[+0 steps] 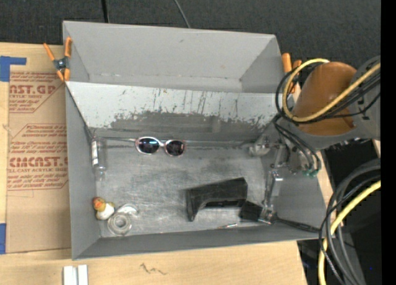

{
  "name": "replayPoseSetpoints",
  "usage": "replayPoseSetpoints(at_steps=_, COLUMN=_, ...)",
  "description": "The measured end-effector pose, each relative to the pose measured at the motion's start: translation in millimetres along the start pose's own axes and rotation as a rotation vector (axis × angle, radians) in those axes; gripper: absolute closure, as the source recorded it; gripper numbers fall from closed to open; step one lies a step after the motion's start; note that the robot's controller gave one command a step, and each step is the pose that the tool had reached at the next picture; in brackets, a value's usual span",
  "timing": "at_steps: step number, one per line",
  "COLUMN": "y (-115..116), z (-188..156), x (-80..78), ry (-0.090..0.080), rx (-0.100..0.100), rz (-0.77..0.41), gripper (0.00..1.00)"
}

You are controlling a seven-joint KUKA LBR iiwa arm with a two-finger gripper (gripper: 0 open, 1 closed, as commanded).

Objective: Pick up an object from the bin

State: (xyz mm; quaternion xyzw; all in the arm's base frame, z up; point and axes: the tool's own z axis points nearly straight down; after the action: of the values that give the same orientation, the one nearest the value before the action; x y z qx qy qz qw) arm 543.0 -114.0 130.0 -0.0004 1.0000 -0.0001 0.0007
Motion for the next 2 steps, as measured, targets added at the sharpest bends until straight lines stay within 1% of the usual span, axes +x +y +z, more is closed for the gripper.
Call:
replayPoseSetpoints(at_steps=1, y=45.2, z=45.9, x=19.3, ry=-0.001, rx=-0.001, rz=0.112, gripper=0.00)
replayPoseSetpoints(at_steps=2, y=60.5, z=16.6, x=7.1, ry=0.003, rx=0.000, rz=-0.017, gripper=0.00)
